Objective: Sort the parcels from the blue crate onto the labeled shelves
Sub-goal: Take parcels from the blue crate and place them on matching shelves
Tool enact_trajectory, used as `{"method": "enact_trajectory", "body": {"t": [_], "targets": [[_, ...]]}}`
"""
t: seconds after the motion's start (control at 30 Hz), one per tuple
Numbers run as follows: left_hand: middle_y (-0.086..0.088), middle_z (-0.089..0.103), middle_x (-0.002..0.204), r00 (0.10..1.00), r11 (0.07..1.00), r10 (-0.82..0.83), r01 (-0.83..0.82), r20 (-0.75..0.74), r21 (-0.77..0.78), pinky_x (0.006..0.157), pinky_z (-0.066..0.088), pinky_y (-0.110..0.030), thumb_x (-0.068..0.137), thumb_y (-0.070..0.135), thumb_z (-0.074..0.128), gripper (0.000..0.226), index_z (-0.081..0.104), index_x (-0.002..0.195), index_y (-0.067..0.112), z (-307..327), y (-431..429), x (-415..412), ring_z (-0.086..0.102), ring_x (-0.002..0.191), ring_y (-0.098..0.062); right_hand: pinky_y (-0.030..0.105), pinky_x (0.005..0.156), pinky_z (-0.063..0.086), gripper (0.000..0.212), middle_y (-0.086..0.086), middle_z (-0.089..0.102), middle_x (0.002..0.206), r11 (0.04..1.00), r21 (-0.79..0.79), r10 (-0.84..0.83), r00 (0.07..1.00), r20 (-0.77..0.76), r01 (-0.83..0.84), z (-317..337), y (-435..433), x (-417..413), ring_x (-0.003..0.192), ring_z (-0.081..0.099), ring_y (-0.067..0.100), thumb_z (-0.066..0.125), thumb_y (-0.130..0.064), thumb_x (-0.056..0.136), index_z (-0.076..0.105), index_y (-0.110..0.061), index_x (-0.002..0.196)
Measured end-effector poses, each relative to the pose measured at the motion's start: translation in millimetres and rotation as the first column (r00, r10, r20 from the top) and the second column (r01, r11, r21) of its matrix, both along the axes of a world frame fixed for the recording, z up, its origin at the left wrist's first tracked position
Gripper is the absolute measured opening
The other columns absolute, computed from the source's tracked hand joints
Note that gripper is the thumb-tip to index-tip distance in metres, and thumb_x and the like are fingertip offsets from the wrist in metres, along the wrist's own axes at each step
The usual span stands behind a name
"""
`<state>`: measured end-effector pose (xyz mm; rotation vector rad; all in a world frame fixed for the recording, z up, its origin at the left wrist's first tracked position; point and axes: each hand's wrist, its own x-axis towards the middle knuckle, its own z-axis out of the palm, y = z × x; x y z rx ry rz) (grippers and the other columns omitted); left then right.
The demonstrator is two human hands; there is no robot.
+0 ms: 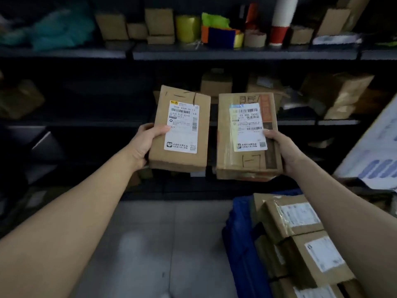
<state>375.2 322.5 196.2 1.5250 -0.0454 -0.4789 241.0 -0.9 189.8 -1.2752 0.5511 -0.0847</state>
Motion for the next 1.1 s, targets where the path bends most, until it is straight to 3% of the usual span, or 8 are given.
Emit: {"method": "enact_trajectory", "body": {"t": [0.07,0.2,0.33,0.5,0.73,0.9,1.1], "targets": [[-0.013,0.066,0.118,0.994,0.994,0.109,-0.109,-0.01,0.0,0.093,0.05,-0.052,0.055,0.043,0.081,0.096,0.041,0.137,0.016,-3,42,-8,0.064,0.106,-0.031,0.037,0.07,0.057,0.032,0.013,0.074,0.101,0.994,-0.028,0.103,0.995,0.005,-0.103,-2,25,25,0.083,0.073,0.027,0.06,-0.032,0.089,0.067,-0.011,0.112],[-0.012,0.067,0.116,0.937,0.937,0.348,-0.349,-0.02,-0.006,0.091,0.052,-0.05,0.058,0.04,0.08,0.088,0.044,0.134,0.016,-7,128,-26,0.065,0.104,-0.03,0.04,0.076,0.056,0.025,0.013,0.074,0.104,0.946,-0.046,0.321,0.947,0.021,-0.32,1,98,78,0.09,0.072,0.029,0.06,-0.033,0.089,0.069,-0.016,0.105],[-0.011,0.068,0.116,0.866,0.866,0.499,-0.5,-0.025,-0.013,0.091,0.052,-0.05,0.06,0.041,0.079,0.086,0.044,0.135,0.017,-3,216,-47,0.066,0.104,-0.03,0.035,0.067,0.059,0.028,0.011,0.074,0.104,0.849,-0.07,0.528,0.848,0.047,-0.524,7,190,125,0.09,0.073,0.026,0.061,-0.034,0.088,0.068,-0.017,0.109],[-0.011,0.068,0.116,0.747,0.746,0.664,-0.664,-0.023,-0.043,0.094,0.05,-0.052,0.064,0.038,0.078,0.084,0.043,0.137,0.017,1,326,-73,0.066,0.104,-0.031,0.036,0.071,0.058,0.035,0.01,0.073,0.109,0.704,-0.072,0.71,0.702,0.061,-0.706,11,313,164,0.097,0.071,0.027,0.063,-0.036,0.085,0.066,-0.017,0.115],[-0.013,0.065,0.121,0.598,0.595,0.801,-0.801,-0.028,-0.061,0.096,0.049,-0.051,0.079,0.029,0.072,0.067,0.042,0.137,0.014,-2,459,-108,0.064,0.107,-0.032,0.033,0.061,0.059,0.024,0.009,0.074,0.104,0.544,-0.083,0.839,0.541,0.059,-0.835,17,473,193,0.09,0.073,0.026,0.062,-0.035,0.086,0.072,-0.02,0.103],[-0.011,0.067,0.118,0.499,0.496,0.863,-0.866,-0.071,-0.064,0.081,0.056,-0.047,0.079,0.033,0.071,0.066,0.043,0.137,0.016,-6,533,-137,0.066,0.103,-0.032,0.036,0.066,0.06,0.02,0.011,0.074,0.105,0.418,-0.079,0.908,0.415,0.055,-0.905,15,578,208,0.093,0.072,0.029,0.061,-0.034,0.087,0.076,-0.023,0.096],[-0.01,0.065,0.121,0.324,0.324,0.945,-0.946,-0.049,-0.012,0.096,0.049,-0.052,0.066,0.045,0.074,0.086,0.041,0.139,0.014,-17,603,-168,0.064,0.107,-0.031,0.035,0.063,0.06,0.024,0.013,0.074,0.103,0.248,-0.072,0.968,0.246,0.039,-0.966,10,700,236,0.087,0.073,0.028,0.059,-0.029,0.089,0.067,-0.016,0.108]]}}
